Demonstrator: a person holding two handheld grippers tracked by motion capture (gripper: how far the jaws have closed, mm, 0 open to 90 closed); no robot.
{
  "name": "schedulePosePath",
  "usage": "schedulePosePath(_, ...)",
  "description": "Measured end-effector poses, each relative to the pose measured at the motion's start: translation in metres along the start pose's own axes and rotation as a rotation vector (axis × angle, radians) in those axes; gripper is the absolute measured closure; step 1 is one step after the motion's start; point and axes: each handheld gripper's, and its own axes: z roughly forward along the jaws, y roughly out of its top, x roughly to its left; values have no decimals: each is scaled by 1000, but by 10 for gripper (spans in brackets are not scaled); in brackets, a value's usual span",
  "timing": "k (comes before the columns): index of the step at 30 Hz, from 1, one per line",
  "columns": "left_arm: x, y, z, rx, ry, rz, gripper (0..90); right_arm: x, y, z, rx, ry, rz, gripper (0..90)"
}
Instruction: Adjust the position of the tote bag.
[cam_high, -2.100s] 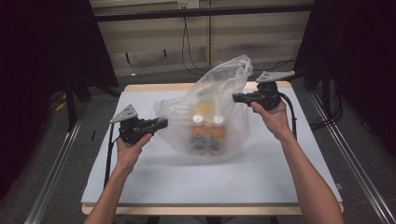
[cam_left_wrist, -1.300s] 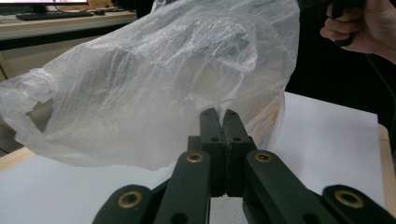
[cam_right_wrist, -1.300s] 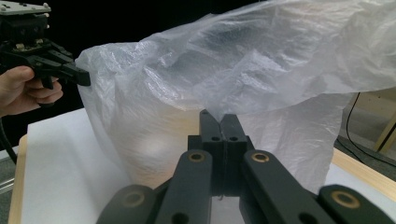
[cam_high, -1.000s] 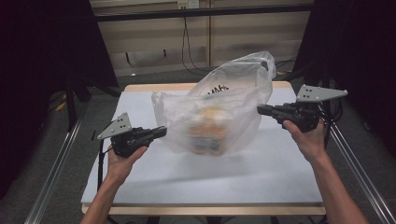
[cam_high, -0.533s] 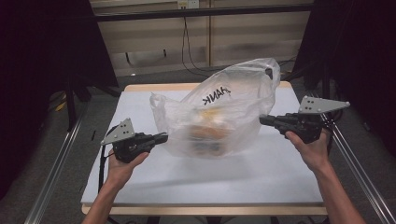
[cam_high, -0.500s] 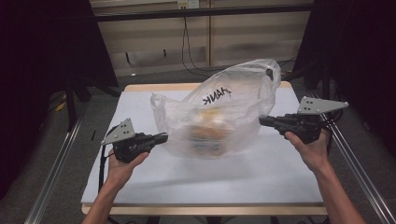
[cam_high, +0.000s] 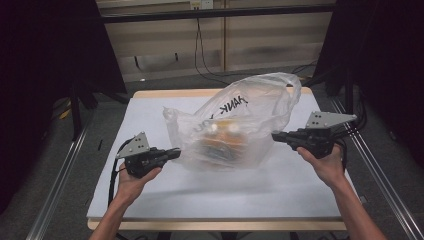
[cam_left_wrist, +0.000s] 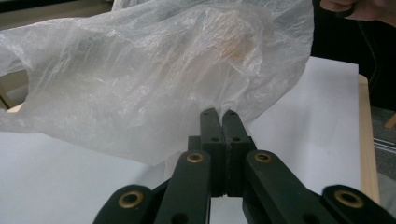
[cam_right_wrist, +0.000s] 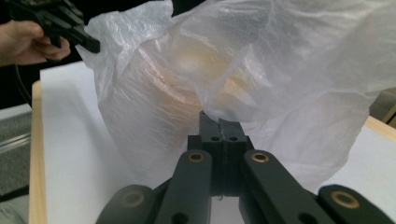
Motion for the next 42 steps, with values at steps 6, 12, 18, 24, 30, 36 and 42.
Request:
schedulePosePath(6,-2,-4,7,40,-8,11,900,-1,-6,8,36,8,1,900)
schedulePosePath(12,-5,-7,12,78,-27,28,900,1,-13,13,80,16,-5,900)
schedulePosePath(18,-4,-15,18,127,-12,38,900,-5,-25,21,126,2,17,900)
schedulePosePath(24,-2,-19,24,171,-1,53,900,-9,-32,29,155,-10,37,900)
schedulePosePath(30,-4,-26,35,232,-20,73,900,-14,-43,38,209,-10,54,900)
schedulePosePath(36,-5,-30,41,297,-20,99,900,-16,-55,45,258,-1,72,900)
schedulePosePath(42,-5,-36,45,322,-22,92,900,-20,-68,53,304,10,93,900)
